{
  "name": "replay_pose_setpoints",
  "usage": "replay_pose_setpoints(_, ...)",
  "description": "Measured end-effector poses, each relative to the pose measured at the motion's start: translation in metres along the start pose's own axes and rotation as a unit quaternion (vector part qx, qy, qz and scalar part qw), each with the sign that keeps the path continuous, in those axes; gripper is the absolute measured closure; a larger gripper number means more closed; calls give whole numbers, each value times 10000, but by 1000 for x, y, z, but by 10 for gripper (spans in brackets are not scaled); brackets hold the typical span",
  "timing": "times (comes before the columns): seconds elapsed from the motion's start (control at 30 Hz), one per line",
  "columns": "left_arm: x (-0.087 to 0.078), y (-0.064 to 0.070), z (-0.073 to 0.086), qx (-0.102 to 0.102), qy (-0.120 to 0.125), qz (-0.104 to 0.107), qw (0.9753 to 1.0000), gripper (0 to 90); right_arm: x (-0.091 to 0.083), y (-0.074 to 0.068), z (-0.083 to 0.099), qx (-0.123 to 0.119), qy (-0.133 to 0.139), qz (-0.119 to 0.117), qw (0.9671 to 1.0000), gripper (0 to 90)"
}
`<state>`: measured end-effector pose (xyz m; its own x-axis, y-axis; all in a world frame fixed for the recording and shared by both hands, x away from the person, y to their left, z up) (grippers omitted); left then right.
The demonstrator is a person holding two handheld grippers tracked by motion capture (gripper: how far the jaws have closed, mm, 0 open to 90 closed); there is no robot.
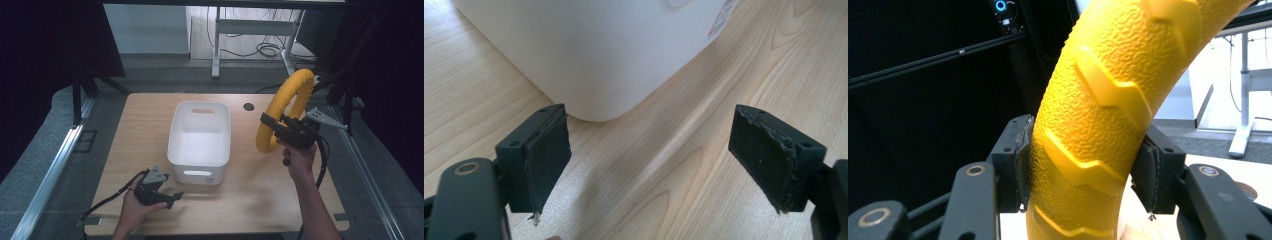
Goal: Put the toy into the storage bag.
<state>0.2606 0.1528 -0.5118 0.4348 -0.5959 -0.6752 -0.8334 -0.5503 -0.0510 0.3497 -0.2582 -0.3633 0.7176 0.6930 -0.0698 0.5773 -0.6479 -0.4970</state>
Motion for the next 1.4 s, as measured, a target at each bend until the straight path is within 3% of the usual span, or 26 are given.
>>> replay_pose_setpoints(0.37,1,0,0,3,-8,10,10000,170,9,-11,9,-123,408,166,9990,471)
replay_pose_setpoints(0.93,1,0,0,8,-39,28,10000,170,18,-31,12,-341,646,167,9972,470)
replay_pose_setpoints(1.4,2,0,0,0,-49,41,10000,170,24,-43,10,-360,817,104,9960,469)
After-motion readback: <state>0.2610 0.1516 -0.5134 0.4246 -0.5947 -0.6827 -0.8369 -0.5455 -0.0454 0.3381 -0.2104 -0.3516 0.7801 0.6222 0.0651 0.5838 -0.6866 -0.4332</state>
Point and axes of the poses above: each handheld gripper's, and its own axes: x roughly forward along the jaws, z roughly out of its underside, y roughly to its right, the point moved 1 cm from there along x, roughly forward along the jaws, and after that the axes turned 12 degrees about x, right-handed, at the moved point
